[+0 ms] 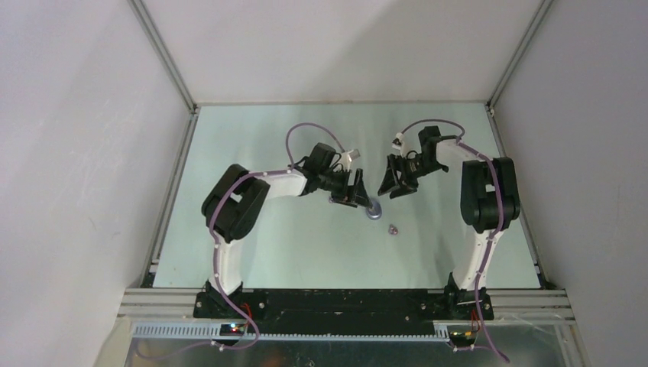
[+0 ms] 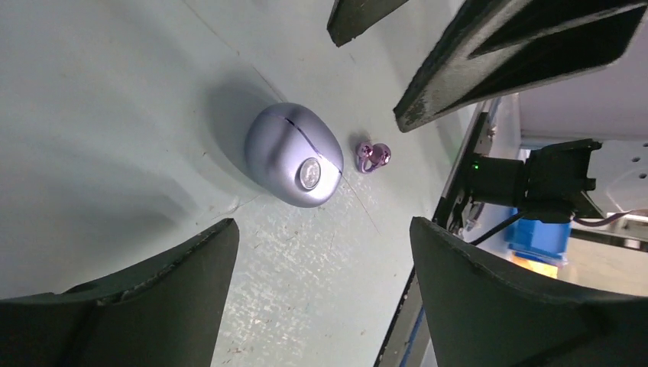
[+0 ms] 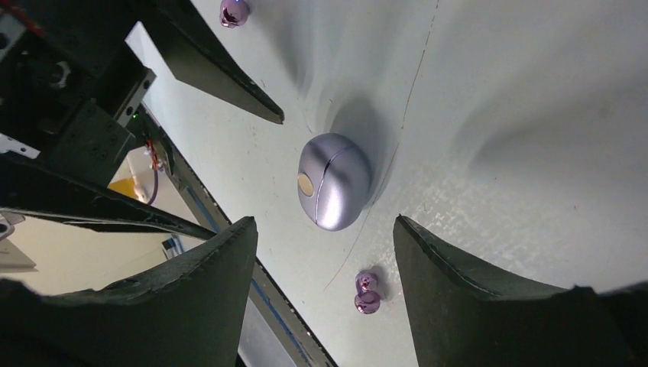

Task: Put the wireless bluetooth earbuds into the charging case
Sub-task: Pick up the charging case from the center of the board, then pass from the right arm to the left, then open the charging case to the charging case.

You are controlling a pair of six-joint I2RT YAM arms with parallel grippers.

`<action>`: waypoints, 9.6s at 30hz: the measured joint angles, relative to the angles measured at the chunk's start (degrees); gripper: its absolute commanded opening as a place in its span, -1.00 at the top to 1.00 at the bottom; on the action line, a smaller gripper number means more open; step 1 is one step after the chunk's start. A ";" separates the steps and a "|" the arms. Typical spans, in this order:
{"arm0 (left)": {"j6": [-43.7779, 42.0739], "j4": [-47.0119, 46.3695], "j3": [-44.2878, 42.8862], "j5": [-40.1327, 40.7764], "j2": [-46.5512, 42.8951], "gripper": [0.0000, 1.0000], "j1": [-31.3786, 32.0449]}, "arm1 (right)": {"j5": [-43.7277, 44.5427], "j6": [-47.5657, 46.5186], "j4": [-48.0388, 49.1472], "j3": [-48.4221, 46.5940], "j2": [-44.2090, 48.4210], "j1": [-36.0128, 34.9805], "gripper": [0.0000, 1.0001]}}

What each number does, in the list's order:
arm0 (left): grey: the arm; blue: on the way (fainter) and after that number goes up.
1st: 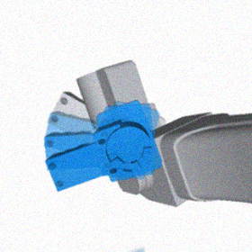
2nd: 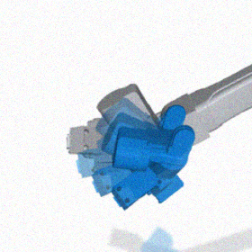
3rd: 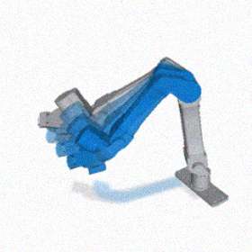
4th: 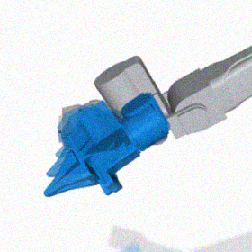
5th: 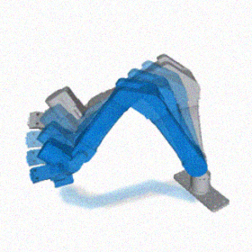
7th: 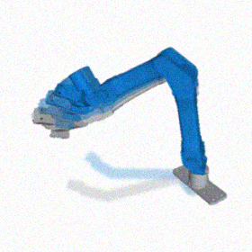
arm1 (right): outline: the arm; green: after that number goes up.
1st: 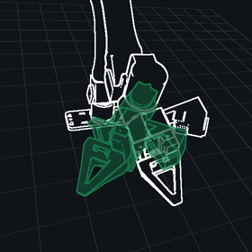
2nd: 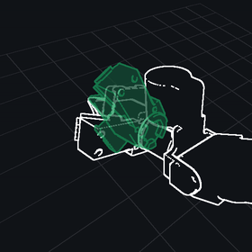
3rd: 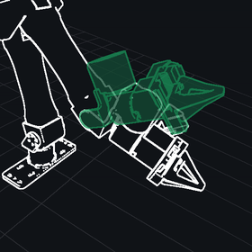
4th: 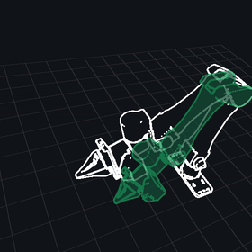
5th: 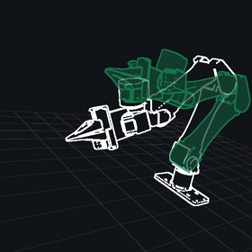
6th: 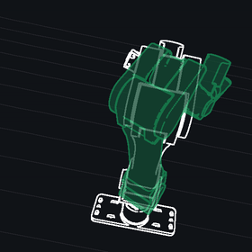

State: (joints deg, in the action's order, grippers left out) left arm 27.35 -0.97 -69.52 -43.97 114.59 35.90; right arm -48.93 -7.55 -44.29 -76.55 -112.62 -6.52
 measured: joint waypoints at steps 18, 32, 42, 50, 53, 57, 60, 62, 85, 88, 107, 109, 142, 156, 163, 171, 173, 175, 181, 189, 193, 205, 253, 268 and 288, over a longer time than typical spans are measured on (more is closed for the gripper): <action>17.86 -18.08 6.73 -3.15 4.96 -0.43 0.07 | 1.44 1.20 0.87 0.07 -4.83 -4.39 -0.18; 21.55 -21.03 6.88 -3.21 7.26 -0.02 0.09 | -3.43 1.49 0.92 0.17 -7.52 -5.42 0.21; 22.29 -21.77 6.82 -4.98 7.41 -0.53 0.04 | -8.81 0.42 0.63 0.31 -7.69 -4.52 0.63; 23.54 -27.06 7.19 -8.39 7.41 -0.53 -0.42 | -11.41 0.11 0.42 0.48 -4.92 -1.44 0.65; 24.76 -30.97 7.34 -11.08 7.41 -0.51 -0.79 | -11.50 -0.92 -0.24 0.44 -2.49 -0.04 0.64; 26.62 -38.23 7.32 -16.76 7.41 -0.49 -0.96 | -11.54 -4.90 -4.15 -1.40 -0.39 0.11 0.64; 28.22 -44.17 7.32 -21.18 7.41 -0.49 -0.98 | -11.54 -8.70 -7.30 -3.17 0.48 0.13 0.64; 29.22 -47.32 7.32 -23.82 7.41 -0.49 -0.96 | -11.61 -11.23 -9.53 -3.93 1.29 0.33 0.64; -13.51 1.36 -0.22 -7.54 -5.18 -0.72 1.62 | -13.68 -25.62 -19.76 -5.77 9.73 4.98 0.63; -18.49 4.72 -0.39 -8.74 -6.64 -0.75 1.66 | -13.66 -26.01 -19.89 -5.77 12.00 5.07 0.62; -37.44 23.76 -5.51 -18.27 -11.45 -0.65 6.84 | -16.31 -34.34 -20.59 -2.95 22.21 -3.56 0.62; -36.44 23.43 -5.51 -19.34 -11.52 -0.63 6.84 | -16.61 -34.77 -20.65 -2.93 22.21 -4.28 0.62; -28.68 18.47 -5.51 -19.76 -14.62 0.15 6.08 | -19.96 -31.01 -16.83 0.83 23.43 -7.96 0.60; -28.26 19.98 -5.51 -19.34 -14.40 0.80 5.97 | -18.82 -31.06 -16.68 0.83 23.43 -9.20 0.42; -28.26 20.31 -5.51 -19.50 -14.19 0.97 5.97 | -18.60 -31.41 -16.90 0.83 23.43 -9.33 0.17; -28.24 18.91 -5.60 -20.79 -14.19 1.00 6.08 | -21.75 -34.82 -19.96 0.24 21.59 -7.26 -0.22; -28.24 18.69 -5.60 -20.83 -14.19 1.00 5.90 | -22.32 -35.50 -20.52 0.13 20.90 -6.99 -0.21; -28.17 18.38 -5.60 -20.94 -14.19 1.00 5.73 | -22.64 -36.11 -21.14 0.09 20.41 -6.99 -0.18; -25.64 15.98 -5.60 -21.70 -14.34 1.00 4.46 | -24.06 -40.37 -25.83 -1.81 18.32 -7.21 0.00; -23.69 13.64 -5.40 -22.67 -15.10 0.87 3.82 | -24.74 -44.74 -30.29 -3.41 17.14 -7.82 0.49; -23.28 13.27 -5.27 -22.69 -15.15 0.62 3.82 | -24.72 -45.05 -30.69 -3.50 17.14 -7.76 0.60; -22.75 13.03 -5.27 -19.63 -15.15 0.06 3.82 | -21.03 -38.53 -24.68 -2.97 18.64 -8.46 0.70; -25.53 17.03 -5.29 -18.38 -15.10 1.00 3.89 | -17.40 -31.36 -17.44 -0.33 23.47 -7.72 -0.44; -28.48 19.30 -5.29 -19.30 -15.10 1.00 3.93 | -14.23 -25.16 -12.96 -0.17 23.45 -5.11 -0.24; -43.85 35.54 -9.66 -18.75 -21.14 1.00 1.44 | -5.49 -34.21 -17.64 0.39 31.95 1.01 -0.41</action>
State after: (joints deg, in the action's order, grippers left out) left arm -16.49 34.57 -79.18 -62.72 93.45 37.34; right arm -54.41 -41.76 -61.93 -76.16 -80.66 -5.52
